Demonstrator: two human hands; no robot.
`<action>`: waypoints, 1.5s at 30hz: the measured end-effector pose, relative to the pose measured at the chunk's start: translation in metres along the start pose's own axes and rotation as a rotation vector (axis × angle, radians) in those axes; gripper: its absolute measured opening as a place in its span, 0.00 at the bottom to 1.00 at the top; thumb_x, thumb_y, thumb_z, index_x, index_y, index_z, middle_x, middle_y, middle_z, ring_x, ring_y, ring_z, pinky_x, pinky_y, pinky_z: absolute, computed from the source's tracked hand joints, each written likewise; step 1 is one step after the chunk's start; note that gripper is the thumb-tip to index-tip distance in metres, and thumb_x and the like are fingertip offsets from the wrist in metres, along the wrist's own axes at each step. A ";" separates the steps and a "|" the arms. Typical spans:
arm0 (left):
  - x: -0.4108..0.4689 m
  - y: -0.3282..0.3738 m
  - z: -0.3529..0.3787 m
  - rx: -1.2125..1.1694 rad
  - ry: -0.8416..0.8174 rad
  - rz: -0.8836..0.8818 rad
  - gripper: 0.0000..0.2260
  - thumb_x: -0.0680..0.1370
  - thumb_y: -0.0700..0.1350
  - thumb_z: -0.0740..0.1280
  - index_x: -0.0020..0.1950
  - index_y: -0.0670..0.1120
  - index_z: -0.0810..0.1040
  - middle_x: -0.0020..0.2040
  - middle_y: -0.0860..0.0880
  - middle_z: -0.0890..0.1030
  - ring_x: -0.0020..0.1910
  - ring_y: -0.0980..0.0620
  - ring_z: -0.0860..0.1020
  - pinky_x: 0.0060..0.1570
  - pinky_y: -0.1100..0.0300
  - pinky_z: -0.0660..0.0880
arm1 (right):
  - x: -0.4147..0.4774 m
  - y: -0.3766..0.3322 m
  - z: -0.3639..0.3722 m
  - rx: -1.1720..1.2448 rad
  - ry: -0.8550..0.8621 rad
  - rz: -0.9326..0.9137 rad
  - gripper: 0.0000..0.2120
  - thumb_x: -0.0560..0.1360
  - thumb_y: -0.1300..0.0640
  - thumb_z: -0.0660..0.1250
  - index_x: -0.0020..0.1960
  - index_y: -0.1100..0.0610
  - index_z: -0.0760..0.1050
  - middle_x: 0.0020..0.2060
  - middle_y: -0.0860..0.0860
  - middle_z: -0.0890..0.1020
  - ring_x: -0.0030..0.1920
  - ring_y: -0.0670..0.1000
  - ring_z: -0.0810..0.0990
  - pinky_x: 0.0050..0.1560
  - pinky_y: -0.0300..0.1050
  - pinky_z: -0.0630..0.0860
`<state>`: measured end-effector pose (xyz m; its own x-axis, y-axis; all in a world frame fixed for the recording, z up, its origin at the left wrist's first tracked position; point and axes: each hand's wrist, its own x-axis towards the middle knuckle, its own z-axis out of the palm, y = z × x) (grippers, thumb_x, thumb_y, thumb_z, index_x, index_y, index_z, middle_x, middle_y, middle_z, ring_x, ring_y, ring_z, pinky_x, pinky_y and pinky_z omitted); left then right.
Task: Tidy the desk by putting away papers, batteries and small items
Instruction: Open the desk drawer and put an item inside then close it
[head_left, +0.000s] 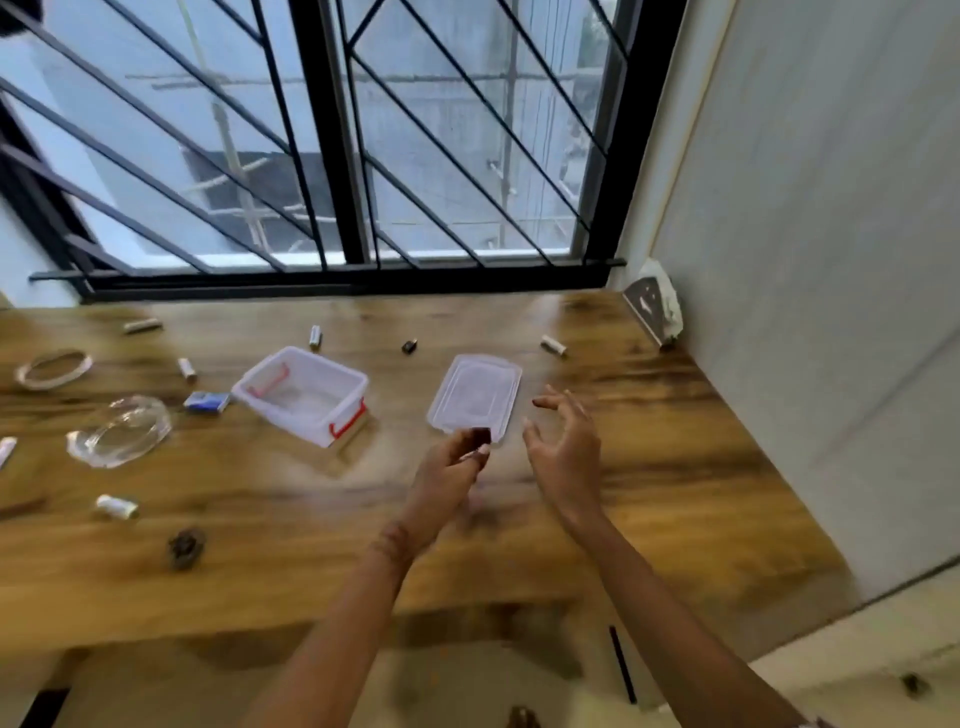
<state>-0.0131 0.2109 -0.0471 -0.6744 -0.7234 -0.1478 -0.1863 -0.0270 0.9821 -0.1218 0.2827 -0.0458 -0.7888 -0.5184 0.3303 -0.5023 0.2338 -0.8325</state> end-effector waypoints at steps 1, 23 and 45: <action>-0.019 -0.007 -0.010 -0.023 0.011 -0.029 0.13 0.79 0.39 0.60 0.63 0.43 0.74 0.53 0.49 0.78 0.52 0.52 0.75 0.52 0.60 0.73 | -0.021 -0.007 0.002 0.031 -0.015 0.033 0.10 0.72 0.63 0.67 0.53 0.59 0.76 0.55 0.52 0.79 0.60 0.50 0.74 0.59 0.36 0.66; -0.122 -0.213 -0.090 -1.010 0.343 -0.646 0.27 0.61 0.70 0.64 0.39 0.47 0.65 0.42 0.45 0.67 0.40 0.49 0.69 0.51 0.53 0.70 | -0.205 0.061 0.096 1.129 -0.013 1.308 0.48 0.57 0.28 0.62 0.70 0.54 0.63 0.64 0.55 0.71 0.64 0.55 0.70 0.67 0.50 0.64; -0.146 -0.227 -0.078 -1.291 0.361 -0.509 0.37 0.62 0.60 0.71 0.65 0.43 0.70 0.48 0.43 0.84 0.45 0.46 0.84 0.42 0.53 0.80 | -0.235 0.089 0.082 1.192 -0.032 1.290 0.63 0.31 0.34 0.78 0.62 0.60 0.69 0.49 0.55 0.78 0.53 0.52 0.76 0.70 0.49 0.61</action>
<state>0.1834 0.2688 -0.2394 -0.4815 -0.5718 -0.6642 0.5517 -0.7866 0.2773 0.0476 0.3580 -0.2341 -0.4241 -0.5219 -0.7401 0.9041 -0.1966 -0.3794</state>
